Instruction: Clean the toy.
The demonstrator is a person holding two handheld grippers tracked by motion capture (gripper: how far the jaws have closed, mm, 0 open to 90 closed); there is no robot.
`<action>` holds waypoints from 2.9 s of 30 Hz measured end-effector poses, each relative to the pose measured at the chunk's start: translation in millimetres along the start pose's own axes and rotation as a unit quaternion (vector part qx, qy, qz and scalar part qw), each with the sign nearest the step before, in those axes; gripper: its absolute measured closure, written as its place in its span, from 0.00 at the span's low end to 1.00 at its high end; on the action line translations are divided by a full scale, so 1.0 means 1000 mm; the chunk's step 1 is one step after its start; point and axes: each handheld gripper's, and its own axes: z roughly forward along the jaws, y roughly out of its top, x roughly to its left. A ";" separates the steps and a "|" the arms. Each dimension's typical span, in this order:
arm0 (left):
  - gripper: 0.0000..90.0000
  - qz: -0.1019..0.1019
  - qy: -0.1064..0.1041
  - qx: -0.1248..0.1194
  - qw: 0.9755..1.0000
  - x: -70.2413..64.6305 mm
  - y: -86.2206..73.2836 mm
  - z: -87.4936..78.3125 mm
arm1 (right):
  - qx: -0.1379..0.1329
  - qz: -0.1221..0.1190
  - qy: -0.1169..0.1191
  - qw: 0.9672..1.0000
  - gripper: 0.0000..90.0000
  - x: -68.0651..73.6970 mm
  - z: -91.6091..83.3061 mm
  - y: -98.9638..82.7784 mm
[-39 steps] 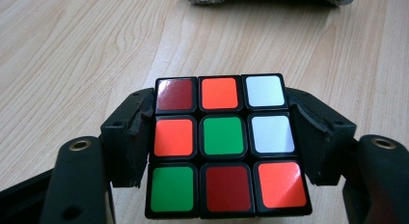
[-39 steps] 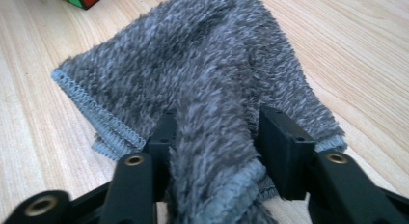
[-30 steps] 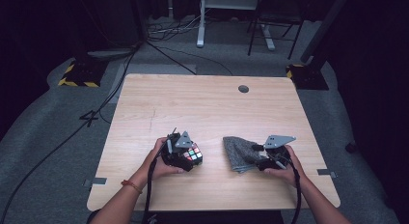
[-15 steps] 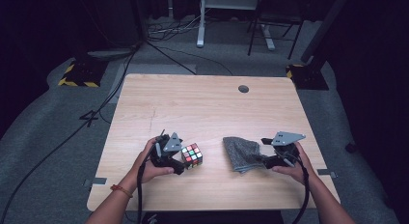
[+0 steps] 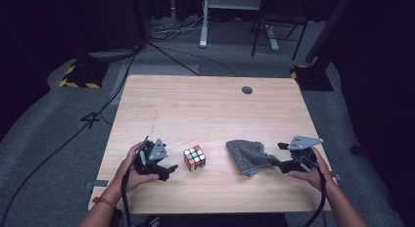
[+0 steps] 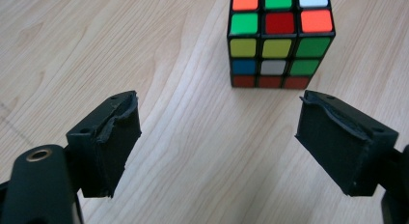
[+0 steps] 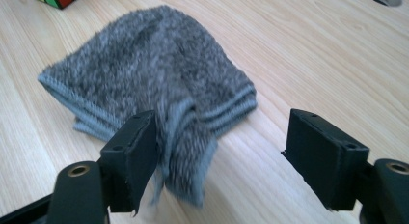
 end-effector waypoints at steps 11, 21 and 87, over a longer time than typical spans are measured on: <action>0.18 -0.012 0.014 0.012 1.000 0.007 -0.021 -0.008 | 0.009 0.020 -0.017 1.000 0.30 -0.005 -0.016 -0.028; 0.19 -0.047 0.010 0.024 0.999 0.019 -0.044 -0.003 | 0.022 0.067 -0.043 0.997 0.30 -0.020 -0.019 -0.061; 0.16 -0.109 -0.014 0.004 0.994 0.025 -0.072 0.005 | 0.002 0.141 -0.089 0.986 0.28 -0.025 -0.026 -0.099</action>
